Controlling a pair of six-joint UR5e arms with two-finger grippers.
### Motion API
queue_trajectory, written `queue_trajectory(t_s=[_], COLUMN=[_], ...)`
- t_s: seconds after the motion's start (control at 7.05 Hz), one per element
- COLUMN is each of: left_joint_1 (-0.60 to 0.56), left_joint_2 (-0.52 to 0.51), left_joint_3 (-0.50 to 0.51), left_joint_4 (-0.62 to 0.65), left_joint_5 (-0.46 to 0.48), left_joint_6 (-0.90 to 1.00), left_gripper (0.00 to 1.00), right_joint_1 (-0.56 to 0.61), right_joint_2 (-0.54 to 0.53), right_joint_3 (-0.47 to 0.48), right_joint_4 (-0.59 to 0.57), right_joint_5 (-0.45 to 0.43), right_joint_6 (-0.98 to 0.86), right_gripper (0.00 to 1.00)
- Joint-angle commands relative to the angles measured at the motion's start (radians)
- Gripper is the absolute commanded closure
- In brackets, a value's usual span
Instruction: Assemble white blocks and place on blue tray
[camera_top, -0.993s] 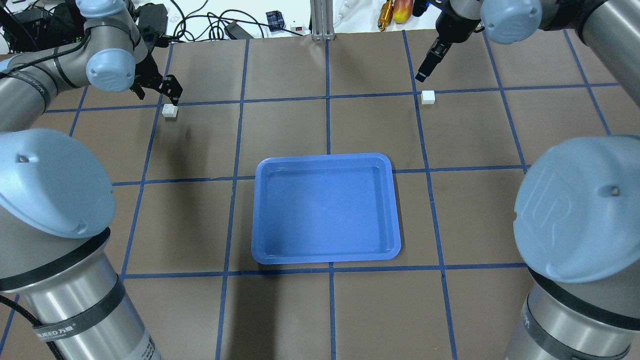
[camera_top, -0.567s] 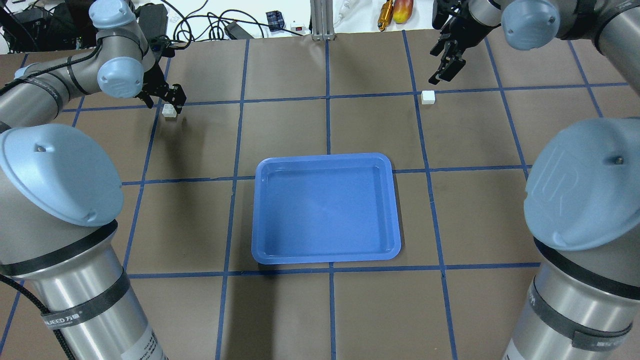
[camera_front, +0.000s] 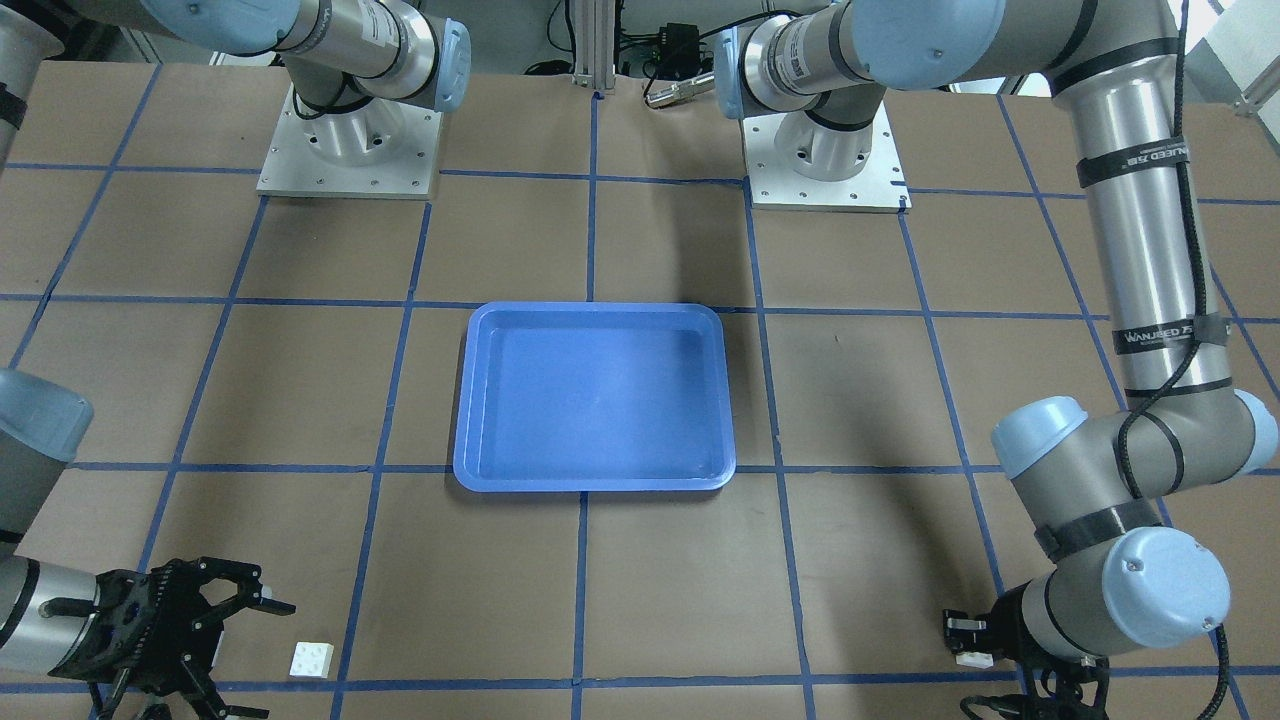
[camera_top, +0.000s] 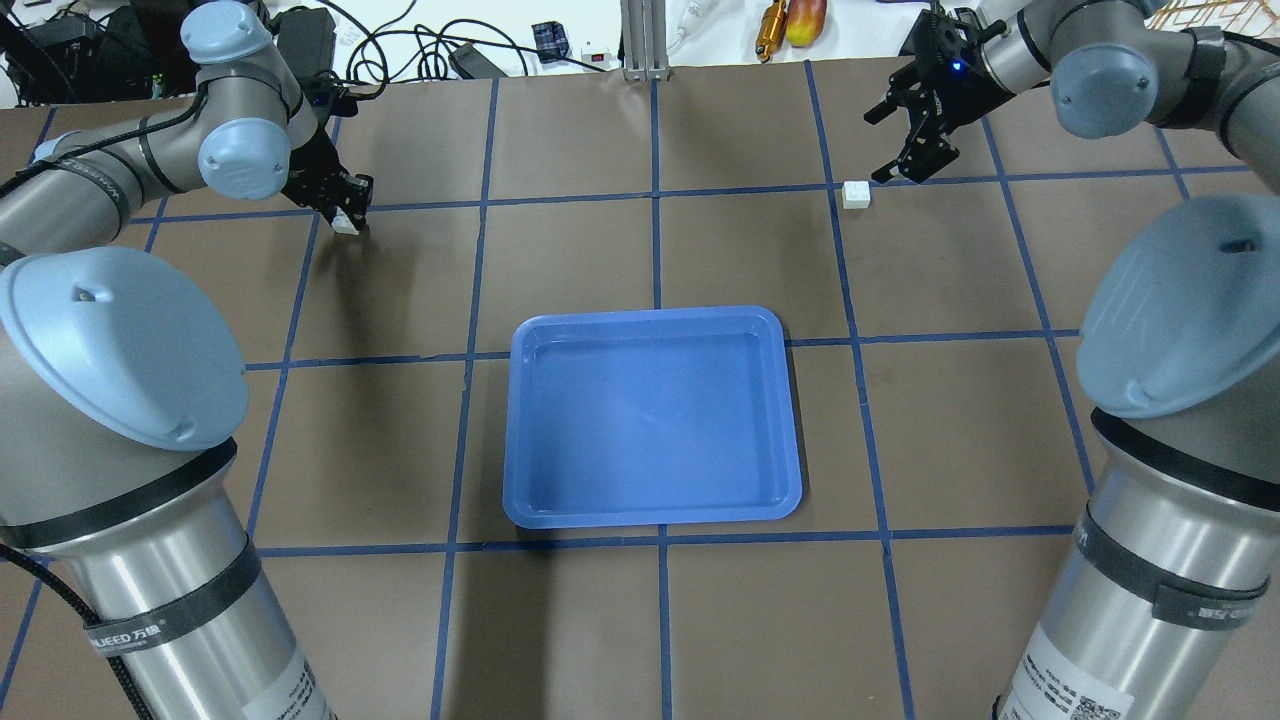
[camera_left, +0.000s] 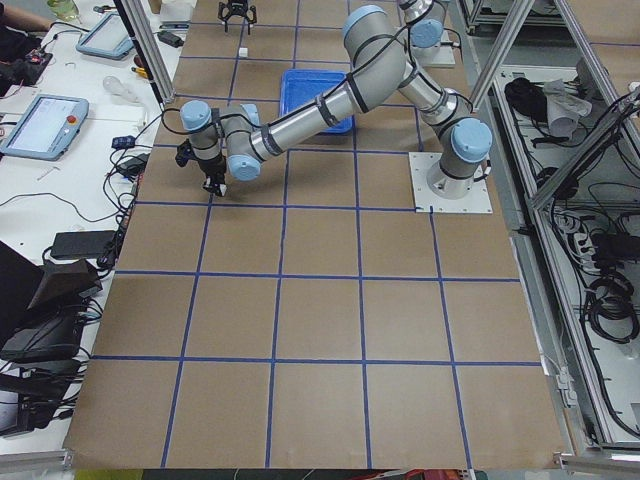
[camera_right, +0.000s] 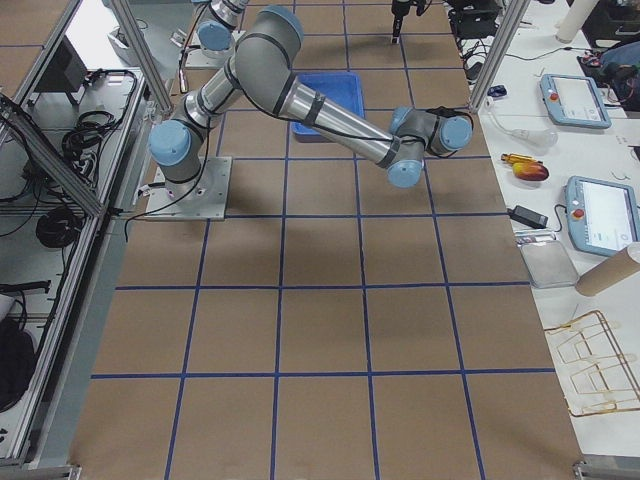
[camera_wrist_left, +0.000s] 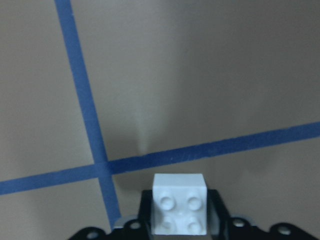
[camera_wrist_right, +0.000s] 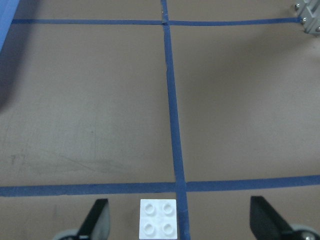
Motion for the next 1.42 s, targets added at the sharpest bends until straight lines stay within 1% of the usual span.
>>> queue_trajectory(t_s=[0.0,0.14,0.28,0.43,0.71,0.85,0.99,1.13,1.28], left_joint_1=[-0.002,-0.023,-0.044,-0.096,-0.191,-0.245,-0.294,-0.337,-0.374], left_joint_2=[0.036,0.082,0.131,0.193,0.331,0.376,0.404,0.428,0.455], left_joint_3=[-0.001,-0.007,-0.036,-0.111,-0.286,-0.349,-0.387,-0.424,-0.450], left_joint_4=[-0.045,-0.117,-0.176,-0.179,-0.164,-0.143,-0.111,-0.104,-0.093], left_joint_5=[-0.013,-0.020,-0.030,-0.044,-0.052,-0.050,-0.050,-0.052,-0.053], left_joint_6=[-0.037,-0.048,-0.109,-0.151,-0.359,-0.421,-0.488,-0.527,-0.609], left_gripper=[0.68,0.69,0.69,0.69,0.70,0.72,0.72,0.73,0.73], right_joint_1=[-0.008,-0.008,-0.008,-0.008,-0.013,-0.032,-0.033,-0.033,-0.033], right_joint_2=[0.023,0.044,0.055,0.054,0.055,0.058,0.060,0.061,0.070], right_joint_3=[0.060,0.064,0.064,0.060,0.060,0.055,0.057,0.054,0.052], right_joint_4=[-0.007,-0.005,-0.007,-0.008,-0.013,-0.010,-0.013,-0.015,-0.013], right_joint_5=[0.035,0.035,0.035,0.036,0.054,0.055,0.056,0.055,0.056], right_joint_6=[-0.063,-0.062,-0.059,-0.059,-0.059,-0.059,-0.059,-0.048,-0.046], right_gripper=[0.00,0.00,0.00,0.00,0.04,0.04,0.04,0.04,0.08])
